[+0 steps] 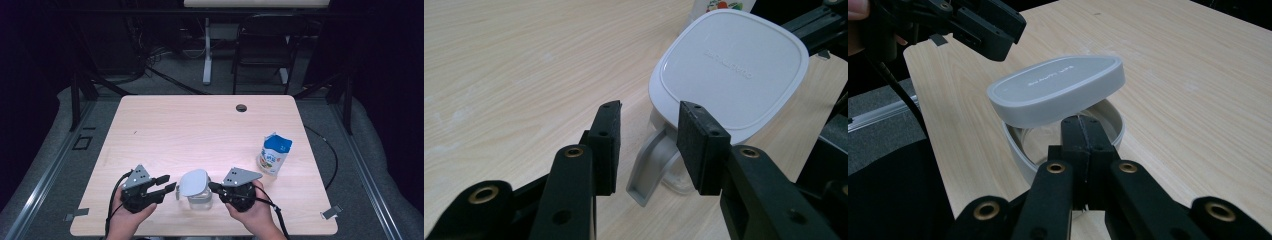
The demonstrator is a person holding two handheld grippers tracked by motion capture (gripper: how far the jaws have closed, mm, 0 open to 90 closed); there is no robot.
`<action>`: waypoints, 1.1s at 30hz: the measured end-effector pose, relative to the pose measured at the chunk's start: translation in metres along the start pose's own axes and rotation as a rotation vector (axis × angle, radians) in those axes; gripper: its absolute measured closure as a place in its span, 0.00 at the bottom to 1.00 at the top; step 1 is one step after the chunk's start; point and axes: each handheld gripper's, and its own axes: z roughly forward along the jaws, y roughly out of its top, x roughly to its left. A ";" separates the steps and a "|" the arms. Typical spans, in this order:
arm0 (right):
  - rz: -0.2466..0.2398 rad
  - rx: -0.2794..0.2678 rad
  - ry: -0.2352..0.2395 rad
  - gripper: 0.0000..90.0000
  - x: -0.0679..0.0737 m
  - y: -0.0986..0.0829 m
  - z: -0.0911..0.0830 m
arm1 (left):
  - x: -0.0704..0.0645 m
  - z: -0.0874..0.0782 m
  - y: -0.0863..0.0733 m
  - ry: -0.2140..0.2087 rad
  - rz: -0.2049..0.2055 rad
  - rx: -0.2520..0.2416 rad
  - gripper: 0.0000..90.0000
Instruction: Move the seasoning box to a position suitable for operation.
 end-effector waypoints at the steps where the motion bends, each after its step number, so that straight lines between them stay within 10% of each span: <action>1: 0.001 0.000 0.000 1.00 0.000 0.000 0.000 | 0.000 0.000 0.000 0.000 -0.008 -0.001 0.69; 33: -0.016 0.008 -0.002 1.00 0.005 0.014 0.004 | 0.006 -0.005 -0.002 0.015 -0.022 -0.009 0.68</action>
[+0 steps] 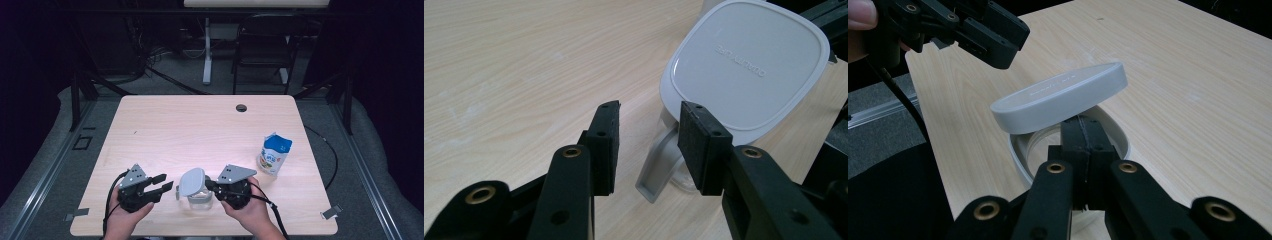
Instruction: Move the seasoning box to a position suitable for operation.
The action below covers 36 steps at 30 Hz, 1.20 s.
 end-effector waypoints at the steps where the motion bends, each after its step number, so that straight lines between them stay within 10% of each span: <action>1: -0.003 0.000 0.001 1.00 0.000 0.001 0.000 | 0.000 0.000 0.000 0.000 -0.002 0.001 0.68; 36: -0.055 -0.006 0.000 1.00 0.011 0.023 0.007 | 0.002 -0.003 -0.001 0.008 -0.003 -0.004 0.68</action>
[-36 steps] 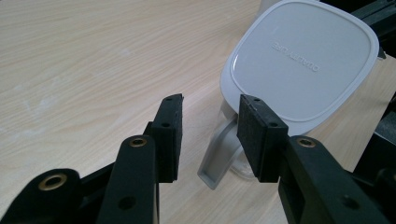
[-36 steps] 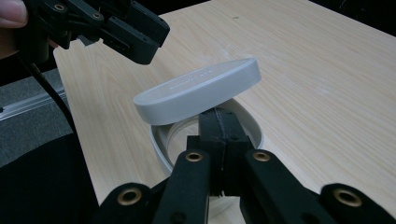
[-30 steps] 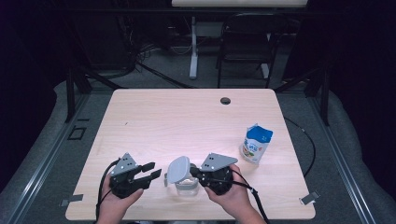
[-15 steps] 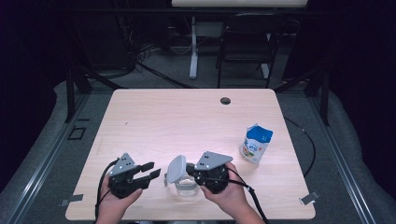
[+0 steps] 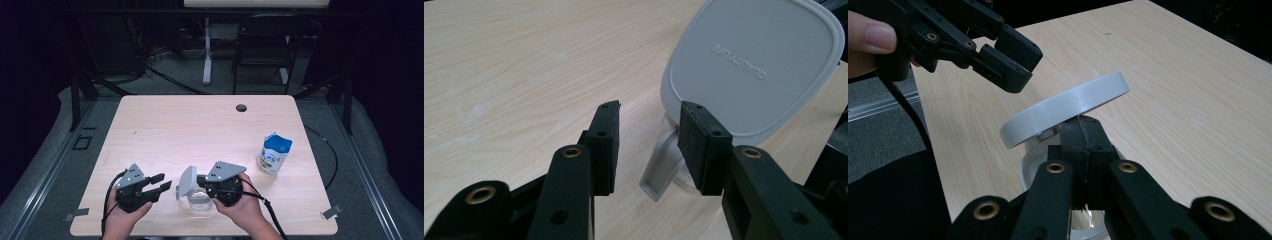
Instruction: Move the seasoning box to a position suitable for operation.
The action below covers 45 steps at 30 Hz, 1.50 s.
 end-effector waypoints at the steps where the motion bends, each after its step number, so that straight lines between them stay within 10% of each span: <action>1: -0.001 -0.001 0.000 1.00 0.000 0.000 0.000 | 0.000 0.000 0.000 0.000 0.000 0.000 0.68; 45: -0.029 -0.015 0.016 1.00 0.010 0.017 0.004 | 0.003 0.000 -0.004 0.010 -0.012 0.010 0.68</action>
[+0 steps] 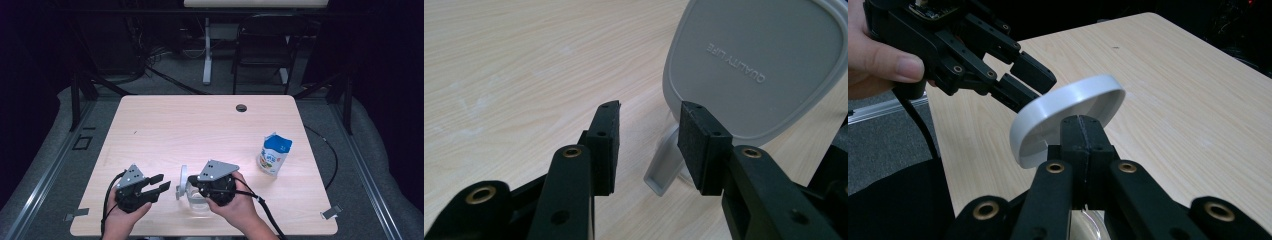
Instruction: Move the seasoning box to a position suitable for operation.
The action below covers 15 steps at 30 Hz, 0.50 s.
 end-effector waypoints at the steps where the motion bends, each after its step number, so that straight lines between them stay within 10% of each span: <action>1: 0.002 -0.001 0.005 1.00 0.000 0.001 0.000 | 0.000 0.000 0.000 0.000 0.000 0.001 0.68; 15: -0.002 -0.006 -0.002 1.00 0.001 0.001 0.000 | 0.000 -0.001 -0.001 0.006 0.001 0.010 0.68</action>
